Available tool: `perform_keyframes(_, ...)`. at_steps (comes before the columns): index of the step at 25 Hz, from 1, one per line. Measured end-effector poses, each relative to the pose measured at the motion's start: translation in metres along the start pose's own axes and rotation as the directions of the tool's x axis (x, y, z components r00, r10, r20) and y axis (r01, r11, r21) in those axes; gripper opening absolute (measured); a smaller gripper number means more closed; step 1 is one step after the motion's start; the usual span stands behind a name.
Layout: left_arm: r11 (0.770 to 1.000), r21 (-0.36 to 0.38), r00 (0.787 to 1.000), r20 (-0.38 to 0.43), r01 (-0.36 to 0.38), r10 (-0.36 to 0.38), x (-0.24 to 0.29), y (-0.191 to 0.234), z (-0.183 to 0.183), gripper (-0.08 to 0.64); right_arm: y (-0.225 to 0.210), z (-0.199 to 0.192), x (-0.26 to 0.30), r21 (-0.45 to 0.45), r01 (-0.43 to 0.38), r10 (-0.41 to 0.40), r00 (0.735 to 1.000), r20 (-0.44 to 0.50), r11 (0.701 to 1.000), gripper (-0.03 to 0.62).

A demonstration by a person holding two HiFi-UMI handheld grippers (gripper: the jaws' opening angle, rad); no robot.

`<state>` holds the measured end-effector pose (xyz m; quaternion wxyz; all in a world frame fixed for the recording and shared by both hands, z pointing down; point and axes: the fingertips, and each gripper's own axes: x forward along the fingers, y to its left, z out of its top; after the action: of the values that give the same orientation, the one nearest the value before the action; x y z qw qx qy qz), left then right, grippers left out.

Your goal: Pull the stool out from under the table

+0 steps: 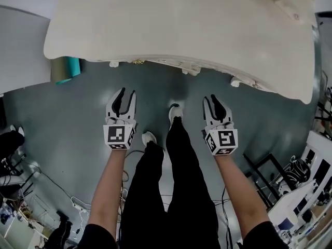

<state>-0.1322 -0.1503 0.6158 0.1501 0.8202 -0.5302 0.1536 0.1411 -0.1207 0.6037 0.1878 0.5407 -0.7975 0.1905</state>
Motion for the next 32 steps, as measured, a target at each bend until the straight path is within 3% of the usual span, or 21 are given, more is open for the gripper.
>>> perform_keyframes(4,0.998,0.037,0.998,-0.033,0.049,-0.047,0.034,0.008,-0.040,0.179,-0.025,-0.042,0.024,-0.007,0.059,-0.059,0.998,-0.032,0.998,0.133)
perform_keyframes(9,0.994,0.069,0.993,-0.085,0.090,-0.085,0.075,0.020,-0.085,0.215,-0.035,-0.083,0.067,0.003,0.048,-0.048,0.998,-0.045,0.999,0.179)
perform_keyframes(14,0.995,-0.020,0.983,-0.156,0.095,-0.097,0.124,0.038,-0.133,0.262,-0.044,-0.114,0.115,0.021,0.052,-0.051,0.996,-0.074,0.998,0.200)
perform_keyframes(18,0.998,-0.023,0.984,-0.170,0.059,-0.062,0.152,0.060,-0.156,0.275,-0.047,-0.131,0.150,0.021,0.039,-0.037,0.995,-0.089,0.999,0.219)
perform_keyframes(21,0.999,-0.021,0.984,-0.177,0.028,-0.031,0.172,0.075,-0.165,0.288,-0.051,-0.144,0.169,0.008,0.034,-0.032,0.993,-0.116,0.999,0.225)
perform_keyframes(25,0.998,0.049,0.986,-0.167,0.028,-0.019,0.190,0.086,-0.167,0.306,-0.057,-0.145,0.177,0.018,0.051,-0.050,0.995,-0.088,0.999,0.227)
perform_keyframes(32,0.993,0.118,0.986,-0.164,0.027,-0.007,0.205,0.096,-0.144,0.326,-0.066,-0.131,0.176,0.024,0.044,-0.043,0.997,-0.057,0.999,0.227)
